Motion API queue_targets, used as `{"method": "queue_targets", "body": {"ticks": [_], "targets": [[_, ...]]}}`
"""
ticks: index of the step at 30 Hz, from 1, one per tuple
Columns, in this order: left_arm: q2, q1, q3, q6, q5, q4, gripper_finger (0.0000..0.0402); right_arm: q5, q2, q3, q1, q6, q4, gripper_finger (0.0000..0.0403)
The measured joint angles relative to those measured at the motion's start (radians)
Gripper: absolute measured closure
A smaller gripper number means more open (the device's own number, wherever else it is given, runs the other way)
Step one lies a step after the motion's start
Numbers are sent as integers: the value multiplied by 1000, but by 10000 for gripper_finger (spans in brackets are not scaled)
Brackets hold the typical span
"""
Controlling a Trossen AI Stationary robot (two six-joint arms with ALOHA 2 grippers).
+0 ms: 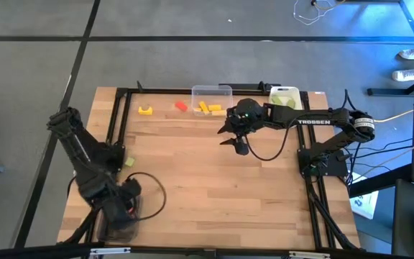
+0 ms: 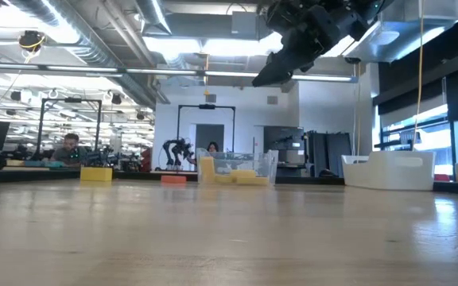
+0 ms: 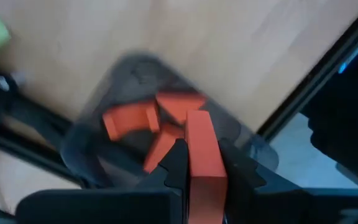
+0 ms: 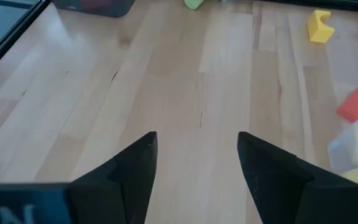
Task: Sort & place blocks by color
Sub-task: Put the orange rectangular block into the black bin
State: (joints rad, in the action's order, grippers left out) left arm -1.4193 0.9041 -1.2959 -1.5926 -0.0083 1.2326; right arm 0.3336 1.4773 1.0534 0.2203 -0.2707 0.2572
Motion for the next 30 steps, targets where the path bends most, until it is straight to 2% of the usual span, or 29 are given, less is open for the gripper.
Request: {"method": "queue_targets", "body": {"ticks": [6,14,17,22,26,30], "targets": [[-2,67,141,-149,47,-88,354,0,0,0,-1,3,-15,180],[-2,87,310,-156,85,-272,353,5,0,0,-1,5,-15,180],[-2,86,351,-156,120,-302,326,7,0,0,-1,5,-15,180],[-2,81,378,-183,149,-310,285,7,0,0,-1,6,-15,180],[-2,63,373,-181,159,-307,279,8,0,0,-1,7,-15,180],[-1,40,322,-103,160,-304,280,8,0,0,-1,7,-15,180]]}}
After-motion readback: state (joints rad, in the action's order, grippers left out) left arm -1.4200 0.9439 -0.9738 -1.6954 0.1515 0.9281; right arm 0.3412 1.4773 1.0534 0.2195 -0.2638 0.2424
